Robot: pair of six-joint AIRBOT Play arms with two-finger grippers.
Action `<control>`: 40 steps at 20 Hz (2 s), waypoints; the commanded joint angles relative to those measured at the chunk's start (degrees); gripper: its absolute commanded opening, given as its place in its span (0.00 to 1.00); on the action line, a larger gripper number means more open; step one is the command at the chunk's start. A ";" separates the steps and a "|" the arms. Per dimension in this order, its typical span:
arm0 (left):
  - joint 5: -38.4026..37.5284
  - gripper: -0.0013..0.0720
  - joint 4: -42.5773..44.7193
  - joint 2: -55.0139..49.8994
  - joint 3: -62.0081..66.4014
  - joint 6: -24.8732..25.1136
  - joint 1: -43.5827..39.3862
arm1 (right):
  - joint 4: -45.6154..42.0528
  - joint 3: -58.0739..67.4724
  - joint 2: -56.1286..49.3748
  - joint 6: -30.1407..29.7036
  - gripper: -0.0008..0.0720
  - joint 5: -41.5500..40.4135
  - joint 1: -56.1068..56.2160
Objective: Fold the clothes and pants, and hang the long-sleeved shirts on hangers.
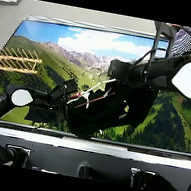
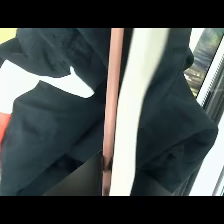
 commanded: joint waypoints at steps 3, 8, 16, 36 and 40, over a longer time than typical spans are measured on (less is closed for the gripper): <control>-4.76 0.07 2.71 -0.02 4.81 -3.45 -0.13 | -2.32 -2.78 -0.24 -0.94 0.07 -2.47 -0.02; -4.72 0.07 2.73 -1.03 4.94 -5.99 -0.13 | 2.51 -2.82 -0.17 -0.96 0.07 -5.03 -0.02; -4.70 0.07 3.63 -2.40 4.94 -7.28 -0.61 | 10.71 -2.82 -0.15 -2.10 0.07 -6.54 -0.02; 5.57 0.07 3.08 -2.38 4.94 -7.85 -1.31 | 0.33 -2.82 3.72 -3.13 0.54 -0.52 -0.04; 7.37 0.07 2.56 -2.38 4.94 -7.87 -1.31 | -1.86 -2.82 3.87 -3.08 0.54 -0.48 -0.13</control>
